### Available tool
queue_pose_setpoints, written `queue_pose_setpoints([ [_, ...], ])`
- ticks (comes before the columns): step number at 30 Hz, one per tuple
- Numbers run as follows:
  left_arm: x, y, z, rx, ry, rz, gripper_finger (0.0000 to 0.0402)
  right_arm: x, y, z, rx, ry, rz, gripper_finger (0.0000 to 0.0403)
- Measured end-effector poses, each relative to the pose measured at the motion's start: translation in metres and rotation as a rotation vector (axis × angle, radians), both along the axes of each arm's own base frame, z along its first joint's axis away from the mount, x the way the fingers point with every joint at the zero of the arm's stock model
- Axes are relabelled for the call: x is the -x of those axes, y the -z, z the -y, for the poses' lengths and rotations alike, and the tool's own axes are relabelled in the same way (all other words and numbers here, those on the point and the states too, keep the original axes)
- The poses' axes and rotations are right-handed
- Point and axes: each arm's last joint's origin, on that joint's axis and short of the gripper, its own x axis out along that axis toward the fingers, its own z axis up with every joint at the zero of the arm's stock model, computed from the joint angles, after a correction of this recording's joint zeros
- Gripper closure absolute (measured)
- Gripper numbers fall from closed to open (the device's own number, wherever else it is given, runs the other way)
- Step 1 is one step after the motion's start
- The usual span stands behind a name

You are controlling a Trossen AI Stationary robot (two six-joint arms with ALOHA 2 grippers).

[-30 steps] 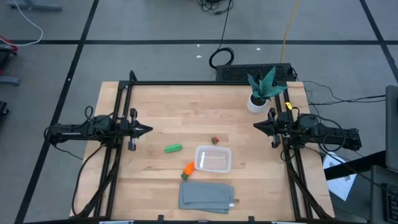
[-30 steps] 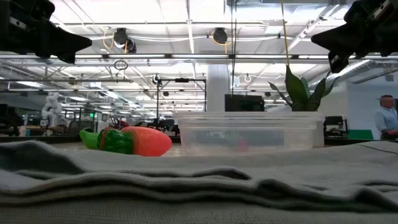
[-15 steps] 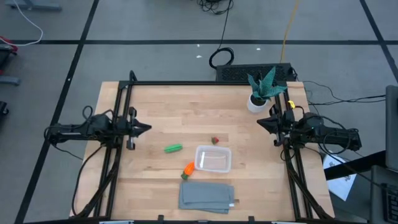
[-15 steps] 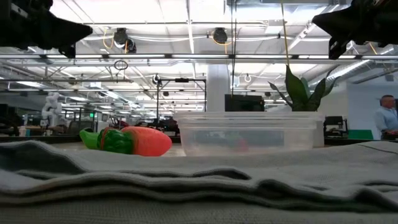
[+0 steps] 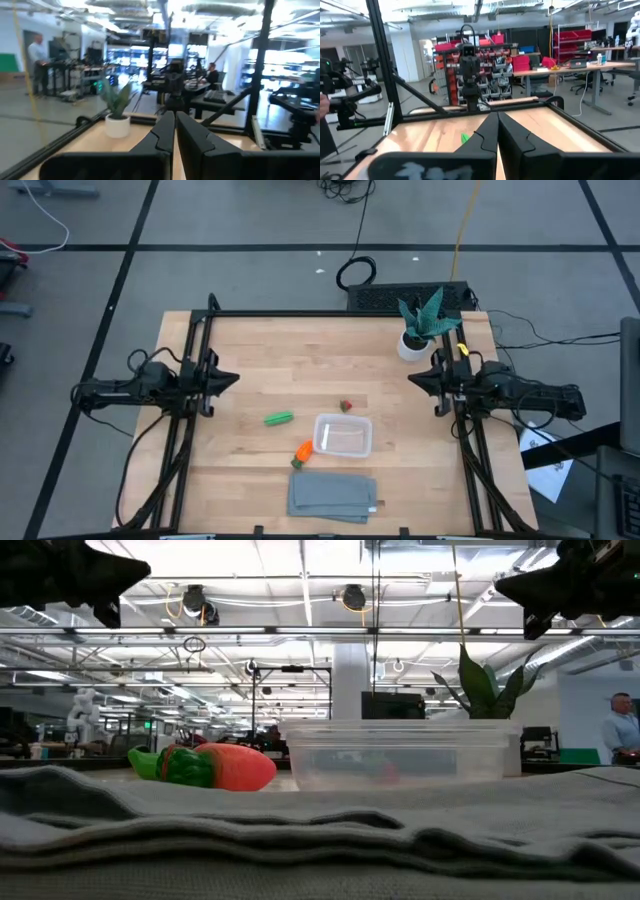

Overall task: Pick and placing Produce into tupperware
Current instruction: Put the red strawberry into the transparent bin

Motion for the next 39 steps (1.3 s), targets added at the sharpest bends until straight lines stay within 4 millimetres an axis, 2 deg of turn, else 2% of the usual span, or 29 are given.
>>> queue_pose_setpoints([
  [5,-0.005,0.009,-0.002,0.014,-0.065,-0.100,0.0378,-0.005,0.007,0.000,-0.007,-0.001,-0.080,0.0403],
  [9,-0.015,0.024,-0.002,-0.002,-0.089,-0.177,0.0378,-0.009,0.012,0.001,-0.013,-0.001,-0.141,0.0403],
  [16,-0.026,0.043,0.000,-0.006,-0.025,-0.156,0.0378,-0.014,0.016,0.001,0.018,-0.001,-0.192,0.0403],
  [23,-0.028,0.044,0.000,-0.006,-0.025,-0.174,0.0378,-0.015,0.016,0.001,0.070,0.000,-0.190,0.0403],
  [34,-0.028,0.044,0.000,-0.006,-0.028,-0.170,0.0378,-0.015,0.016,0.001,0.051,0.000,-0.196,0.0403],
  [39,-0.028,0.040,-0.001,-0.029,-0.043,-0.137,0.0378,-0.022,0.016,0.005,0.000,0.111,-0.198,0.0403],
])
